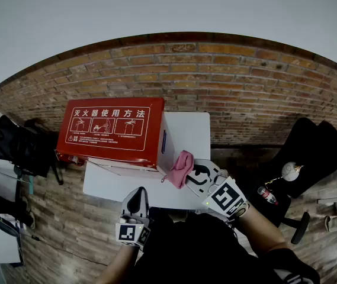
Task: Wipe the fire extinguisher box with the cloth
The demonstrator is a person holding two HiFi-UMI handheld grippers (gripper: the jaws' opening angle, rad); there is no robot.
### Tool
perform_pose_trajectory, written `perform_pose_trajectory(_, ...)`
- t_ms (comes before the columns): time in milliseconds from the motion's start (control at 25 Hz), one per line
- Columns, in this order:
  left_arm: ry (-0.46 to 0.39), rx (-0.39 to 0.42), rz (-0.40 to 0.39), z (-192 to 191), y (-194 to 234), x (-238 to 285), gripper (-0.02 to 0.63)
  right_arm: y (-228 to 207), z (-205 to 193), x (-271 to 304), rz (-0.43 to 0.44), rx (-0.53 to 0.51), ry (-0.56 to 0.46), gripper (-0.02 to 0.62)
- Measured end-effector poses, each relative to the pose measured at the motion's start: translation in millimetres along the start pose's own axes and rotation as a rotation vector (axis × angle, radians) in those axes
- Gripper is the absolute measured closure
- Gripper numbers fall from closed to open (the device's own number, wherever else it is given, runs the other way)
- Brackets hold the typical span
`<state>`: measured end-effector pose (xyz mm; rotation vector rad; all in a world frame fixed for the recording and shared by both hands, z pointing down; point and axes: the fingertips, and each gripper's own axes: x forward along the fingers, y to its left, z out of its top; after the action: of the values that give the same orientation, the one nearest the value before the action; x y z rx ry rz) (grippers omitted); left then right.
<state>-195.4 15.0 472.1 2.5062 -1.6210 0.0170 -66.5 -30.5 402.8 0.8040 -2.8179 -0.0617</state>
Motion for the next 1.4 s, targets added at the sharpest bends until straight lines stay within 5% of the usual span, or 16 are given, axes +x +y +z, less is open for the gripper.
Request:
perform_pose_trajectory(440, 0.022, -0.009, 0.025, -6.3, 1.0, -20.1, 0.589, -4.0, 8.3, 9.8, 0.019, 0.018, -0.012, 0.508)
perform_pose_trajectory(880, 0.059, -0.039, 0.066, -14.9, 4.5, -28.4, 0.589, -10.9, 31.4, 48.8, 0.147, -0.092, 0.039, 0.508)
perform_pose_trajectory(1400, 0.080, -0.037, 0.103, -22.2, 6.4, -34.8, 0.589, -11.8, 20.9, 51.3, 0.198, -0.009, 0.015, 0.508)
